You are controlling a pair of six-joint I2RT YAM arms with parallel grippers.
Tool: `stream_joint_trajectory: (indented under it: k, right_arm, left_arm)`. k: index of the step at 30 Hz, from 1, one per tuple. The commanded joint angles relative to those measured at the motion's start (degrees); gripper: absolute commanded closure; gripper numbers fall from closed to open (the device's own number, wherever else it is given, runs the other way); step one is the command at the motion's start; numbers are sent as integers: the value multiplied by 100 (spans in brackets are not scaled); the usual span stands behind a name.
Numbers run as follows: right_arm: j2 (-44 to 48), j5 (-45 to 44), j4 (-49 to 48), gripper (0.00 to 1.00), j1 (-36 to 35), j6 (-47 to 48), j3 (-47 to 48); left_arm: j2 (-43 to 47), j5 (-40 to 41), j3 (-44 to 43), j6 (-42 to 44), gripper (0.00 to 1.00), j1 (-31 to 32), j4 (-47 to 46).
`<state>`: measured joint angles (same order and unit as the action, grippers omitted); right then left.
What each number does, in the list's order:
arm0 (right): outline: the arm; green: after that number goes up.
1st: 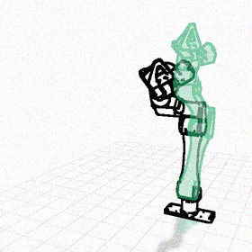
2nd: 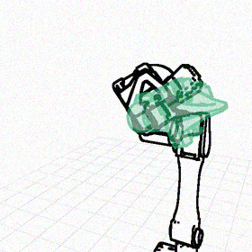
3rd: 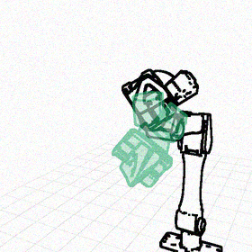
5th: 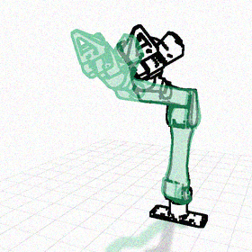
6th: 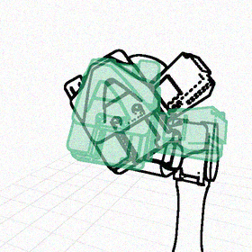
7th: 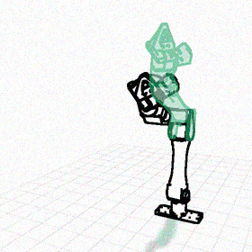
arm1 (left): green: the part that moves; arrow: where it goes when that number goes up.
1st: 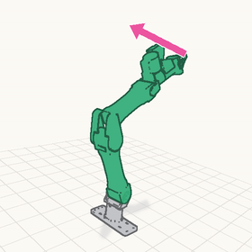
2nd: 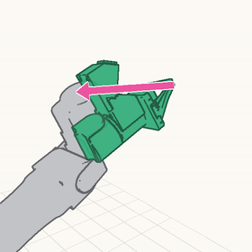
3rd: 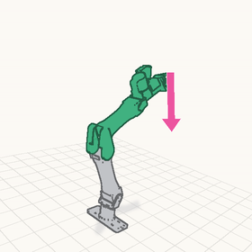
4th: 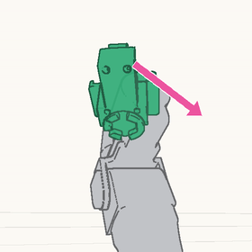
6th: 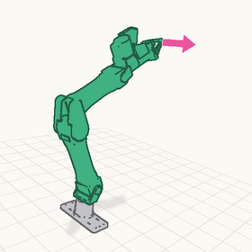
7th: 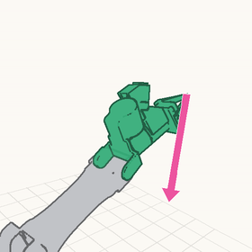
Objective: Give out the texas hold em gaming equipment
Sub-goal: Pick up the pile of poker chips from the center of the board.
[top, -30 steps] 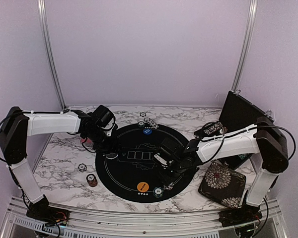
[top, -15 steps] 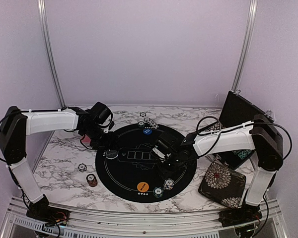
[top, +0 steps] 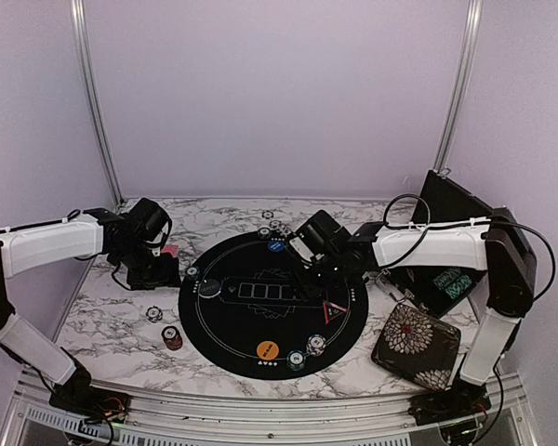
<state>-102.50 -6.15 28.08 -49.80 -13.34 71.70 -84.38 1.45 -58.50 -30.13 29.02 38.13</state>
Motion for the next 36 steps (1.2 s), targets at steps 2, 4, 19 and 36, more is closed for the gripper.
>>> stream_joint_trajectory:
  k: [2,4,19,36]
  right_arm:
    - [226,56,-260,38,119,266,257]
    - [238,96,-289,38,136,303,258]
    - [292,221,-397,37,211,410,179]
    - [343,194,-395,37,225,381,125]
  left_arm:
    - [301,241,519,-455,26,-35,377]
    - [298,249,627,-535,25,-36,367]
    - [-97,86,758,-253,23,-312,208]
    - [-610,-120,1090,-16,32,-553,-300]
